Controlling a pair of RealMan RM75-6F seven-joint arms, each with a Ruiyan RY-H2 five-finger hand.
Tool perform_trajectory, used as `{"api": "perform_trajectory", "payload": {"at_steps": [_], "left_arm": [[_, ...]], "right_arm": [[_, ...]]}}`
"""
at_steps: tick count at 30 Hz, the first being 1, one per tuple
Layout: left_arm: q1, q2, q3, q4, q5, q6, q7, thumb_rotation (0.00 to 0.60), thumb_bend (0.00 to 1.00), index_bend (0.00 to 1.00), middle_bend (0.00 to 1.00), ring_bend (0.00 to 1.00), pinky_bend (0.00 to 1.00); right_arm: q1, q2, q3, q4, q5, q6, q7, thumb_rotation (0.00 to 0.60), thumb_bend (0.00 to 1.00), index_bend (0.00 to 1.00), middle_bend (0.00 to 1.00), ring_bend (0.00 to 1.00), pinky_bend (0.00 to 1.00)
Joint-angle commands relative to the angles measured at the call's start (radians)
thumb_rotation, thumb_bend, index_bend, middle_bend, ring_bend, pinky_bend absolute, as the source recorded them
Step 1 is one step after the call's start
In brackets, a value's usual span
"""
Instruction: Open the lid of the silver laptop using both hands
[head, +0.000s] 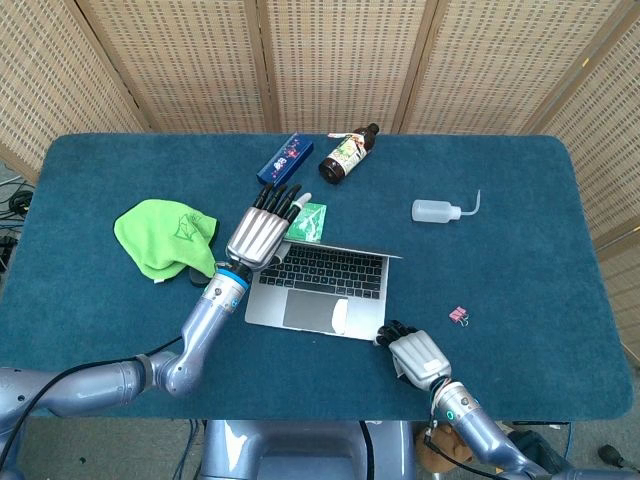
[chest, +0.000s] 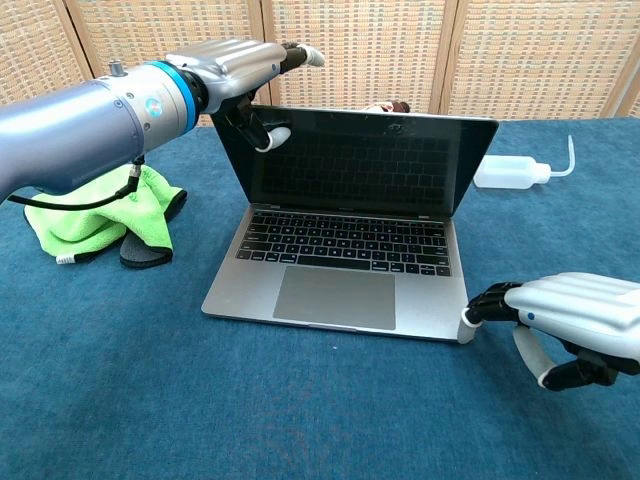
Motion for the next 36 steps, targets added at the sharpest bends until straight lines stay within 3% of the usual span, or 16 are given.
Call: {"api": "perform_trajectory", "payload": {"at_steps": [1, 11, 24, 36], "left_arm": [[-0.020, -0.004, -0.009, 0.018, -0.040, -0.015, 0.005, 0.600, 0.46, 0.00, 0.00, 0.00, 0.00], [-0.035, 0.002, -0.004, 0.023, -0.076, -0.013, -0.046, 0.600, 0.46, 0.00, 0.00, 0.00, 0.00], [-0.044, 0.009, 0.024, 0.039, -0.080, -0.007, -0.094, 0.600, 0.46, 0.00, 0.00, 0.00, 0.00], [-0.078, 0.000, 0.013, 0.118, -0.086, -0.001, -0.104, 0.600, 0.46, 0.00, 0.00, 0.00, 0.00]], "right_arm": [[0.009, 0.005, -0.007, 0.000, -0.018, -0.006, -0.011, 0.600, 0.97, 0.23, 0.20, 0.10, 0.28], [0.032, -0.008, -0.001, -0.014, -0.018, -0.012, -0.030, 0.600, 0.99, 0.23, 0.20, 0.10, 0.28], [0.057, -0.013, -0.008, -0.005, 0.066, -0.029, -0.075, 0.600, 1.00, 0.23, 0.20, 0.10, 0.28], [0.071, 0.011, -0.023, -0.025, 0.054, -0.036, -0.065, 0.600, 1.00, 0.23, 0.20, 0.10, 0.28]]}}
